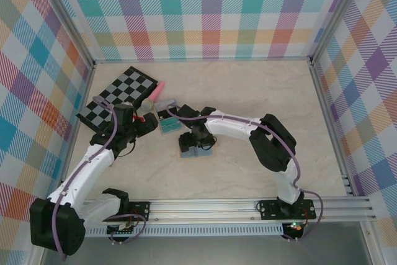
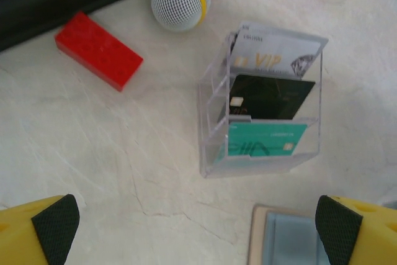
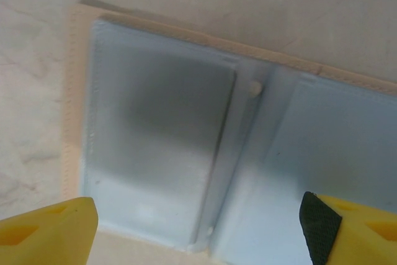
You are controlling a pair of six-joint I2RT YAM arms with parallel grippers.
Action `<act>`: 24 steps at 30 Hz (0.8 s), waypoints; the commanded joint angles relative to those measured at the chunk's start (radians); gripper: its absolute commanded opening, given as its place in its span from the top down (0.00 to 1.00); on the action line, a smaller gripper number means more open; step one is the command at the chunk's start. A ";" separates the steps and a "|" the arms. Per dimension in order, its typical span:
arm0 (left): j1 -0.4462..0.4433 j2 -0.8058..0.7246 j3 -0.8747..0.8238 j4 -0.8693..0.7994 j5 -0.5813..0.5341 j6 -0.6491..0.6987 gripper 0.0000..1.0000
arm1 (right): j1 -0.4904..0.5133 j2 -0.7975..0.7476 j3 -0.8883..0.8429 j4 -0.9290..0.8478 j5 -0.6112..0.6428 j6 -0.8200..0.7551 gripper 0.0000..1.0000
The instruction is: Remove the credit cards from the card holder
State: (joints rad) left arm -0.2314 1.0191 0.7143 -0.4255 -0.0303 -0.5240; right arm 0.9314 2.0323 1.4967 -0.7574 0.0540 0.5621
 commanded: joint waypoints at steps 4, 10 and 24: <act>0.011 -0.024 -0.094 0.030 0.089 -0.118 0.00 | -0.001 0.050 0.047 -0.110 0.024 0.016 0.15; 0.012 -0.047 -0.138 0.065 0.165 -0.159 0.10 | -0.003 0.095 0.051 -0.130 0.033 0.027 0.23; -0.075 0.044 -0.219 0.321 0.396 -0.302 0.47 | -0.050 0.069 -0.082 -0.011 -0.051 0.012 0.42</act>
State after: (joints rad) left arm -0.2729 1.0412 0.5053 -0.1852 0.3069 -0.7845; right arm 0.8913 2.0598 1.4845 -0.7841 0.0303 0.5797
